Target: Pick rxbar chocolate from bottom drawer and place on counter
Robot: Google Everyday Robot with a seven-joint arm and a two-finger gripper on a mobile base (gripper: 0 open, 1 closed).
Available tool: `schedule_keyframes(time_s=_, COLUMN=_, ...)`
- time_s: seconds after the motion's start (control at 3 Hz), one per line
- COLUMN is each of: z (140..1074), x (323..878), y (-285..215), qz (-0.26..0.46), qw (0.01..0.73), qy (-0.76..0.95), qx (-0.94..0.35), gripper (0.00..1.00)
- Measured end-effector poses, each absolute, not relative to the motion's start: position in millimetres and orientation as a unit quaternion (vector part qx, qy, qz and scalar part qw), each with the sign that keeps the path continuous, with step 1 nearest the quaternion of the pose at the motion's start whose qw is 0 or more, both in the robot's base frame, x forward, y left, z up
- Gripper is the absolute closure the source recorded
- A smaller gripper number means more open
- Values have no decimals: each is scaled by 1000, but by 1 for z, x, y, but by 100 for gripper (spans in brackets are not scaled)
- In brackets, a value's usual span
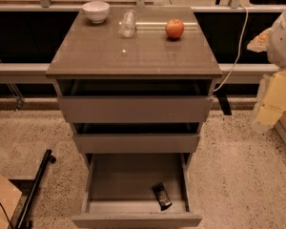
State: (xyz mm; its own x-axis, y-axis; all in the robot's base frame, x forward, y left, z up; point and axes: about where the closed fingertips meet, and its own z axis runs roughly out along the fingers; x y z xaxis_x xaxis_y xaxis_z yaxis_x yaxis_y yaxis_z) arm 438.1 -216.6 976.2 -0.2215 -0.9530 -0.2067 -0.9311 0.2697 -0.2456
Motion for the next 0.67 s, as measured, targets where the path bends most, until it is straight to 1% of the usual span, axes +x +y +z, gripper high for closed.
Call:
schedule_keyframes(time_s=0.33, z=978, x=438, y=-216, qz=-37, qw=163, qy=781, qx=-602, gripper=0)
schedule_keyframes(time_s=0.67, z=978, x=444, y=-213, qz=-30, qw=186, qy=806, qx=-561, gripper=0)
